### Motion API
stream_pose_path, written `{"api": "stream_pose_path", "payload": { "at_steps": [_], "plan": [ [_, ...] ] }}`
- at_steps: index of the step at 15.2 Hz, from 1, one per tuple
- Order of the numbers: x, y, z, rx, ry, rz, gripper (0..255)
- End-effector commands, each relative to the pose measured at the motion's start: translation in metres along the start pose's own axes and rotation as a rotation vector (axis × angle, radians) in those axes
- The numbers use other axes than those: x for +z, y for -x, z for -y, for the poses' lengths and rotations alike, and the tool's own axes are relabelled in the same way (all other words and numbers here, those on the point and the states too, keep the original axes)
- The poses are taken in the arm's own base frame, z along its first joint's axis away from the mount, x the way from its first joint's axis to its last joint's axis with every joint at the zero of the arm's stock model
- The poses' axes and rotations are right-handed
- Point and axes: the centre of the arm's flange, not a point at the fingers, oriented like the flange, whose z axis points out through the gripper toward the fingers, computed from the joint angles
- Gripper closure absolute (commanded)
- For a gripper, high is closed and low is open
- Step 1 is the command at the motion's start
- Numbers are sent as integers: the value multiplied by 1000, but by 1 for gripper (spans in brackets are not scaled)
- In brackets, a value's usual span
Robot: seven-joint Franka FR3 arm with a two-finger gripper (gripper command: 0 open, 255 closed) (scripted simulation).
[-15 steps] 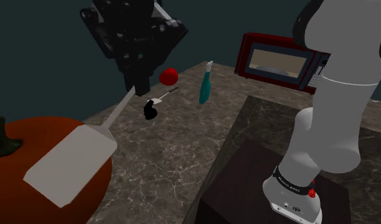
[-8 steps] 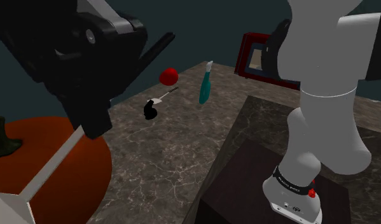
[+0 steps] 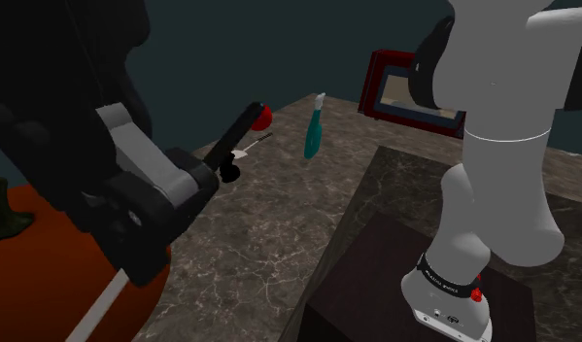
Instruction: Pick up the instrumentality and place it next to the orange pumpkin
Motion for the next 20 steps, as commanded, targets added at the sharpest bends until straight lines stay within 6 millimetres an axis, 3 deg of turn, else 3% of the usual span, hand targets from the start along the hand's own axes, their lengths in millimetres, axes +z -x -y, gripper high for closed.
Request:
{"api": "stream_pose_path", "payload": {
  "at_steps": [1,20],
  "plan": [
    [12,1,1,1,0,0,255],
    [112,7,1,1,0,0,255]
  ]
}}
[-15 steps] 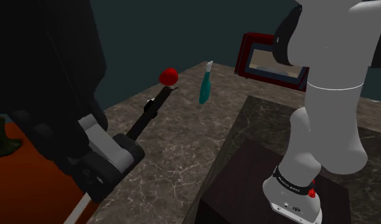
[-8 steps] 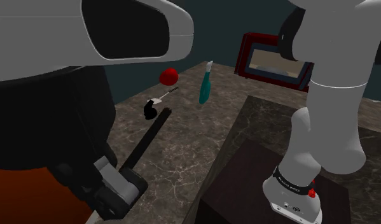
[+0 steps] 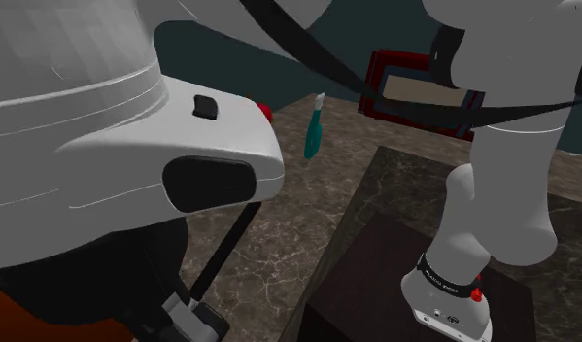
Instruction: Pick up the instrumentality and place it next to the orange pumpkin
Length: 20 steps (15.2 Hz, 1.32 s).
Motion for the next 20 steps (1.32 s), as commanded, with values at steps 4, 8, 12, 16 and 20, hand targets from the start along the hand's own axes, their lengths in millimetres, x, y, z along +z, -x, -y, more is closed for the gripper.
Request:
{"api": "stream_pose_path", "payload": {
  "at_steps": [4,8,12,16,20],
  "plan": [
    [26,1,1,0,0,0,255],
    [48,2,1,0,0,0,255],
    [69,4,1,0,0,0,255],
    [90,5,1,0,0,0,255],
    [111,7,1,0,0,0,255]
  ]
}}
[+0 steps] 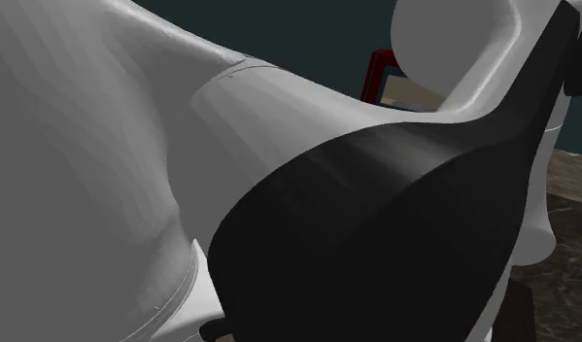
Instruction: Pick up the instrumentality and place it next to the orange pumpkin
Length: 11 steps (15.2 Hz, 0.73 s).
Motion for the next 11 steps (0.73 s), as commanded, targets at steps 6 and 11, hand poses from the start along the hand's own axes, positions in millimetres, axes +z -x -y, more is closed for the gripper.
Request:
{"api": "stream_pose_path", "payload": {
  "at_steps": [6,11],
  "plan": [
    [38,2,0,0,0,0,255],
    [64,4,0,0,0,0,255]
  ]
}}
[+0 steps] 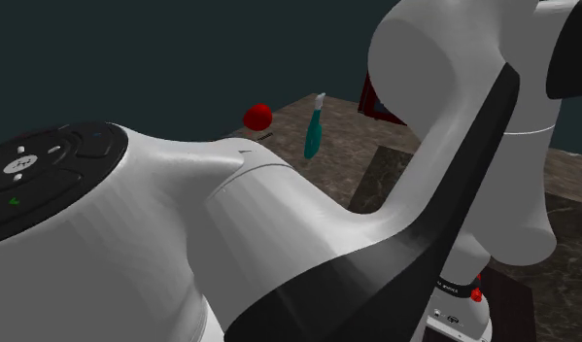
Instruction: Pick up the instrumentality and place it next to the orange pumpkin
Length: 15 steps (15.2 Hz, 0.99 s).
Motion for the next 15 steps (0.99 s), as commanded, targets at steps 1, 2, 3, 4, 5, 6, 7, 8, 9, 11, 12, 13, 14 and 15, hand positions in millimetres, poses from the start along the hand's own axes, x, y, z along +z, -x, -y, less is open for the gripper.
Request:
{"api": "stream_pose_path", "payload": {
  "at_steps": [1,2,3,4,5,6,7,8,9,11,12,13,14,15],
  "plan": [
    [12,1,-1,0,0,0,255],
    [17,1,-1,0,0,0,255],
    [22,1,-1,0,0,0,255],
    [27,2,-1,0,0,0,255],
    [33,2,-1,0,0,0,255],
    [38,2,-1,0,0,0,255],
    [44,3,-1,0,0,0,255],
    [44,3,-1,0,0,0,255],
    [44,3,-1,0,0,0,255],
    [44,3,-1,0,0,0,255],
    [44,3,-1,0,0,0,255],
    [44,3,-1,0,0,0,255],
    [44,3,-1,0,0,0,255],
    [44,3,-1,0,0,0,255]
  ]
}}
